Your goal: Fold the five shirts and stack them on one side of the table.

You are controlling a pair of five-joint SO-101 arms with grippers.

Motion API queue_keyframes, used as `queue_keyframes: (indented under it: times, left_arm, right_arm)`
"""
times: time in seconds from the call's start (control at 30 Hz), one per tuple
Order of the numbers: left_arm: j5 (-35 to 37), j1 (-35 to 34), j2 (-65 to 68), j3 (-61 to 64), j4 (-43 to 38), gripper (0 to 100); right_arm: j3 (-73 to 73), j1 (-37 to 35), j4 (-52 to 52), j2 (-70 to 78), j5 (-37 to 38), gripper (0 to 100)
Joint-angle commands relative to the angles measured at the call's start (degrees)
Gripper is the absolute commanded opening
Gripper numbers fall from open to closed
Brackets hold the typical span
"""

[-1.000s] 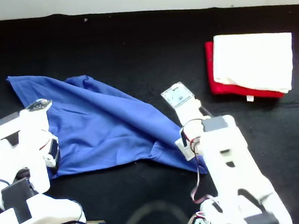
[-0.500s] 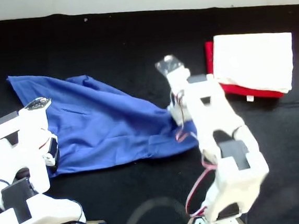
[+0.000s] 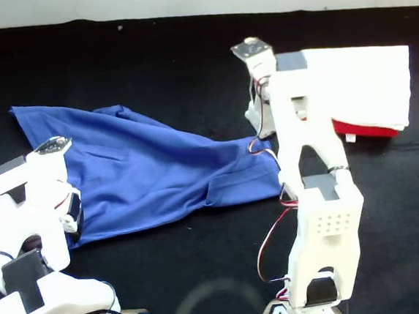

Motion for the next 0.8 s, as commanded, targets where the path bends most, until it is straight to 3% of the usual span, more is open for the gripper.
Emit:
queue_keyframes:
  times: [0.0,0.3,0.77]
  left_arm:
    - [-0.09,-0.40,-0.22,-1.80,0.35,1]
    - [-0.18,-0.48,-0.22,-1.80,0.18,1]
    - [-0.18,-0.40,-0.22,-1.80,0.09,1]
  right_arm:
    - [-4.53,0.48,6.81,-0.66,0.79,12.7]
    - [9.54,-2.86,4.97,-0.66,5.71,13.0]
    - [13.49,-5.58,-3.03,-0.13,5.45,13.3]
